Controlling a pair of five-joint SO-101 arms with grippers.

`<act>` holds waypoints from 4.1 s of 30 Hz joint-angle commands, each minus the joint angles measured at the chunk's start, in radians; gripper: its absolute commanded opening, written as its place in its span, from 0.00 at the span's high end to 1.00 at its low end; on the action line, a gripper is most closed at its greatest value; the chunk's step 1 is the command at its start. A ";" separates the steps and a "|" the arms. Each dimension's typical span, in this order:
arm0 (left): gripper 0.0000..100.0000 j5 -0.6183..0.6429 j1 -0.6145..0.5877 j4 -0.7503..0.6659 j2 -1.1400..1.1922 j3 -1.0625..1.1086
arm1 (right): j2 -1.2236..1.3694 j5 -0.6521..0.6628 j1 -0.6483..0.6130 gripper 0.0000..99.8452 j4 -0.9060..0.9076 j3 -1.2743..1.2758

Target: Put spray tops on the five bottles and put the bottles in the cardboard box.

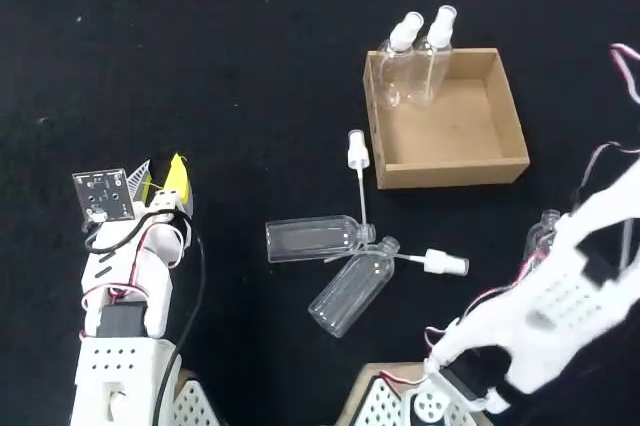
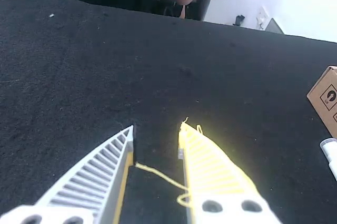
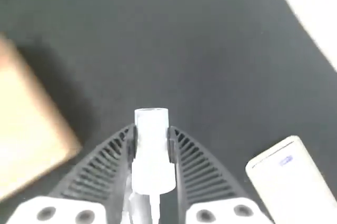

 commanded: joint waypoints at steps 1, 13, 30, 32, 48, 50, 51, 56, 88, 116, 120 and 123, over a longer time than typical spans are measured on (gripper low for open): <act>0.86 0.006 -0.008 0.002 -0.012 0.024 | -0.334 0.032 -0.106 0.99 0.014 0.389; 0.86 0.006 -0.010 0.002 -0.012 0.024 | -0.969 -0.066 -0.684 0.99 -0.287 1.308; 0.86 0.006 -0.059 0.003 -0.012 0.024 | -1.225 -0.284 -1.227 0.99 -0.947 1.893; 0.86 0.015 -0.111 0.002 -0.012 0.022 | -1.225 -0.321 -1.304 0.99 -1.066 1.957; 0.86 0.180 -0.260 0.002 -0.012 0.001 | -0.990 -0.290 -1.542 0.96 -1.315 2.014; 0.86 0.180 -0.260 0.002 -0.012 0.001 | -0.906 -0.293 -1.550 0.87 -1.293 1.957; 0.86 0.180 -0.260 0.003 -0.012 0.001 | -0.872 -0.293 -1.550 0.83 -1.275 1.926; 0.86 0.178 -0.239 0.005 -0.005 0.001 | -0.851 -0.285 -1.547 0.71 -1.053 1.732; 0.86 -0.018 -0.038 0.353 0.430 -0.421 | -0.776 0.083 -0.107 0.73 -0.316 1.313; 0.86 -0.017 -0.036 0.359 0.781 -0.582 | -0.059 0.173 -0.012 0.76 -0.327 1.087; 0.86 -0.018 -0.036 0.361 0.781 -0.582 | -0.058 0.180 -0.006 0.76 -0.400 1.135; 0.86 -0.018 -0.036 0.361 0.781 -0.582 | -0.061 0.181 -0.006 0.84 -0.402 1.145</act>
